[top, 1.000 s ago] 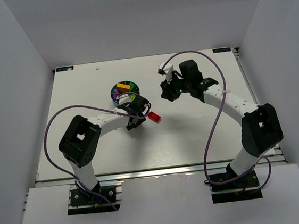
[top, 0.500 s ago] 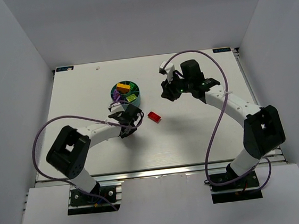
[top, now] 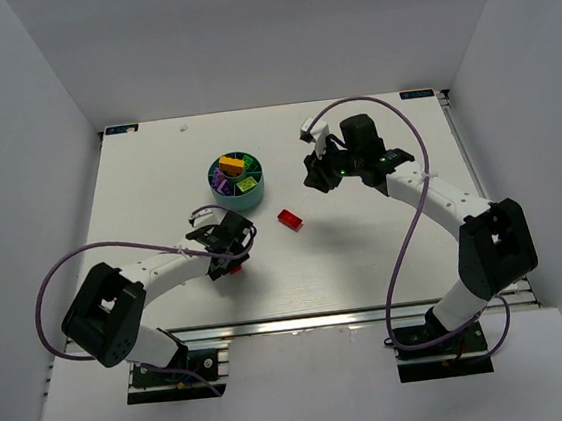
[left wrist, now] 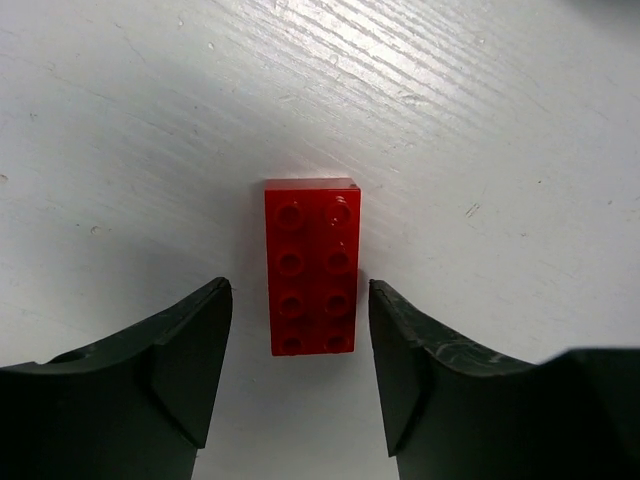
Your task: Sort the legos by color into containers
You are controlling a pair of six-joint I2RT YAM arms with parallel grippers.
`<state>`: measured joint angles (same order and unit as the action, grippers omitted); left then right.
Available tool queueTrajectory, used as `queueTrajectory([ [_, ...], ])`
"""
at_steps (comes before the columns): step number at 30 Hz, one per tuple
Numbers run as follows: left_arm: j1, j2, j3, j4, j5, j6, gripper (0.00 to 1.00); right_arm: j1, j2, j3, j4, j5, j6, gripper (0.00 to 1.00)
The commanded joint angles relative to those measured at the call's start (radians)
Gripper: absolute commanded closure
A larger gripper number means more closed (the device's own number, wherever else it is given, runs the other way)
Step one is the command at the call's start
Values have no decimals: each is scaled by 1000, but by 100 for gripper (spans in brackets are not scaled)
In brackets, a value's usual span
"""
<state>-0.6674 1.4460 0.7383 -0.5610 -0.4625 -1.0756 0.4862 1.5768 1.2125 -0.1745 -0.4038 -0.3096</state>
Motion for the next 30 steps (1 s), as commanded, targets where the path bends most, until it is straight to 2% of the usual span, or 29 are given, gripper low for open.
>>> queueTrajectory([
  [1,25,-18,7,0,19,-9,32,-5,-44,-1,27,-20,6,56],
  [6,96,-12,42,-11,70,22,29,-3,-49,-7,27,-17,6,56],
  [12,189,10,88,-33,119,109,33,-3,-54,-19,32,-15,6,56],
  [18,209,51,118,-27,156,158,39,-3,-55,-22,35,-12,7,56],
  [27,209,45,87,-13,193,149,38,-5,-55,-22,38,-10,9,56],
  [30,209,62,85,4,196,146,41,-5,-52,-19,38,-16,10,56],
])
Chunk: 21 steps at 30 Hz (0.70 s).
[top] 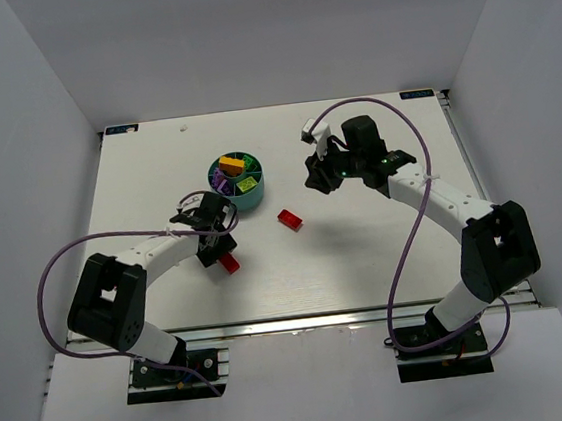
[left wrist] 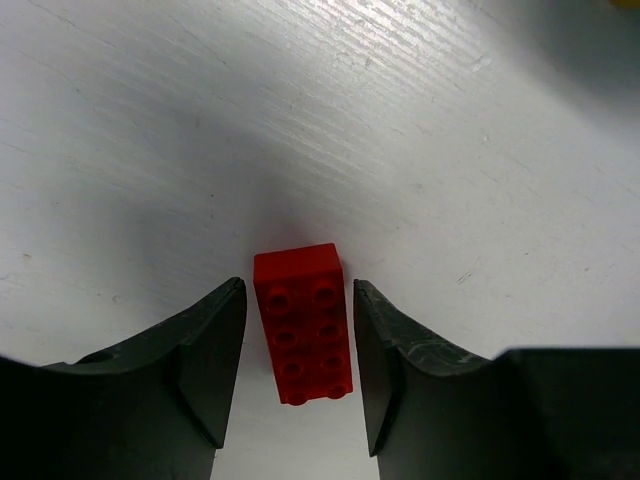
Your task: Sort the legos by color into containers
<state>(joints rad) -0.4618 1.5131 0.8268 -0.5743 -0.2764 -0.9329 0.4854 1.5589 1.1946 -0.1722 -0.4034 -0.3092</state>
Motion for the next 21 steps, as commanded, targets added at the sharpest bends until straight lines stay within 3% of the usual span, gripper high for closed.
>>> queueTrajectory([
  [1,3,2,-5,27,9,3,44,-4,-34,-1,36,-14,9,56],
  [4,6,25,-3,40,3,5,50,-4,-39,-1,30,-11,2,56],
  [12,15,-68,93,-22,-66,37,98,-4,-60,-9,20,-2,-13,56],
  [17,101,-212,271,-46,-122,150,100,-4,-77,-3,14,6,-24,58],
  [18,121,-224,293,-29,-113,214,100,-5,-80,-1,16,-1,-30,62],
  [19,139,-237,310,34,-97,254,100,-5,-83,-1,17,-8,-36,88],
  [20,173,-238,336,74,-64,293,100,-7,-91,-3,20,-14,-41,100],
  [21,192,-237,348,109,-46,352,100,-7,-94,-4,26,-23,-41,100],
])
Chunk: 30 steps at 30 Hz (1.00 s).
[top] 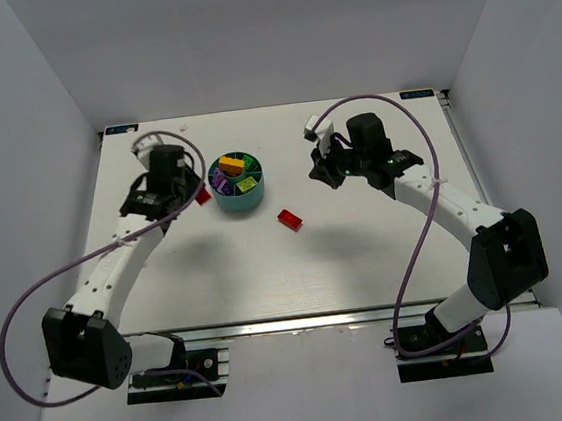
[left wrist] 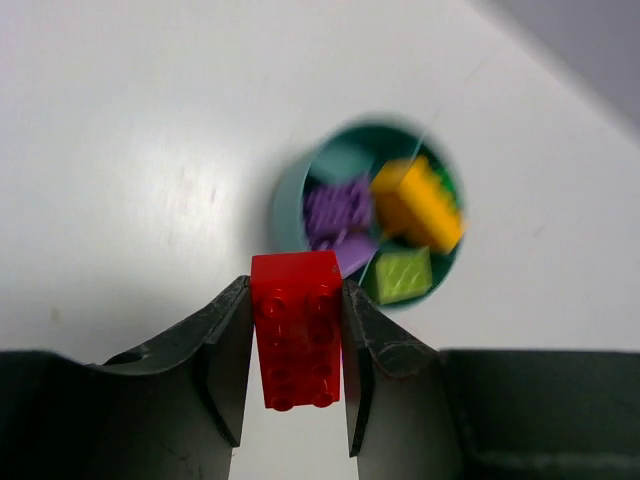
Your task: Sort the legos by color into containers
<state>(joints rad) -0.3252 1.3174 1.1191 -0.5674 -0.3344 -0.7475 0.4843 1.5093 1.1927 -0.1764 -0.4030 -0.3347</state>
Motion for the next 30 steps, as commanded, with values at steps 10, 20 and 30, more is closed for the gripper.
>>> queueTrajectory([
  [10,301,242,166,636,671,368,100,-9,-9,76,3,-40,-27,100],
  [20,324,535,286,880,946,405,100,-9,81,188,-97,1,-64,100],
  [30,321,586,236,939,966,367,100,-9,92,183,-84,26,-64,100],
])
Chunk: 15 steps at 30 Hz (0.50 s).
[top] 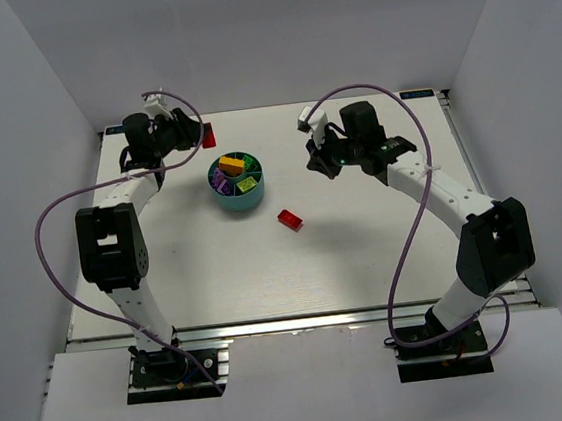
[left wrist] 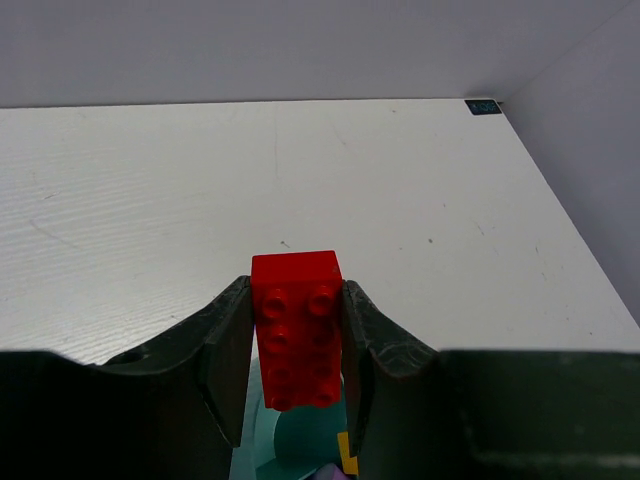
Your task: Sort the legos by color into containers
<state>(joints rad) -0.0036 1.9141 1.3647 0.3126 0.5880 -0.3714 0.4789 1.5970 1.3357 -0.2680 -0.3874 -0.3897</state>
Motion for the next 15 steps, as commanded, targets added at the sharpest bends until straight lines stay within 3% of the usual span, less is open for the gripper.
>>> queueTrajectory([
  [1,-1,-10,-16,62,45,-14,100,-3,6,42,9,10,-9,100],
  [15,-15,5,-50,33,24,11,96,-10,-3,34,13,15,-6,100],
])
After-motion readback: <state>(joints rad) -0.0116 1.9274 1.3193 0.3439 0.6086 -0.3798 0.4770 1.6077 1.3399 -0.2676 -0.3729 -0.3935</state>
